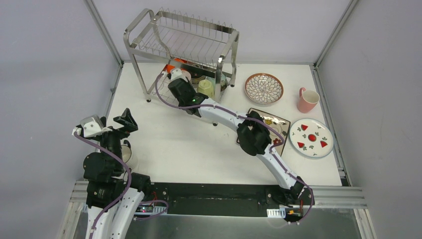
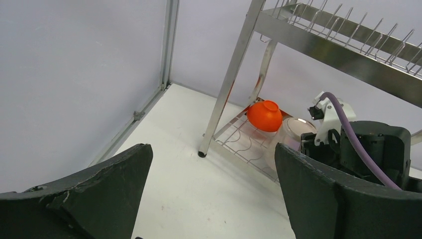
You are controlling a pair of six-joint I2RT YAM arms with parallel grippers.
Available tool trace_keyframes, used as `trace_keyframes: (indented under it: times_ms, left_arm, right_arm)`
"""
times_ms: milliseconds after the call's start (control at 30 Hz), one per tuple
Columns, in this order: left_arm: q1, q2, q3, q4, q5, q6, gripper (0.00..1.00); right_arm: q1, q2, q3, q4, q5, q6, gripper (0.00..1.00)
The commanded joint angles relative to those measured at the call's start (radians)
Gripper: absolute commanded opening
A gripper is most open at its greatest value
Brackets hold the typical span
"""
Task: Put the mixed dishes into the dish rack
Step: Turn the cup upside down in the dish rack.
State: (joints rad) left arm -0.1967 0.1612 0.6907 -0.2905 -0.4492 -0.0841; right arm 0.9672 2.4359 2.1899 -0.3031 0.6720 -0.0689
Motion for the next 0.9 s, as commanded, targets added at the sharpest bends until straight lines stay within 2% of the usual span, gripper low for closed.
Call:
trace_keyframes:
  times_ms: [0, 300, 867]
  left_arm:
    - [-0.003, -0.005, -0.002, 0.026, -0.009, 0.023, 0.99]
    - [-0.003, 0.0, -0.002, 0.028, 0.0, 0.02, 0.99]
    - [-0.003, -0.005, -0.002, 0.028, -0.002, 0.017, 0.99]
  right_arm:
    - [0.02, -0.085, 0.033, -0.002, 0.076, 0.021, 0.31]
    - [0.031, -0.108, 0.011, -0.048, 0.184, 0.066, 0.29]
    - [0.05, -0.1, 0.019, -0.06, 0.361, 0.026, 0.27]
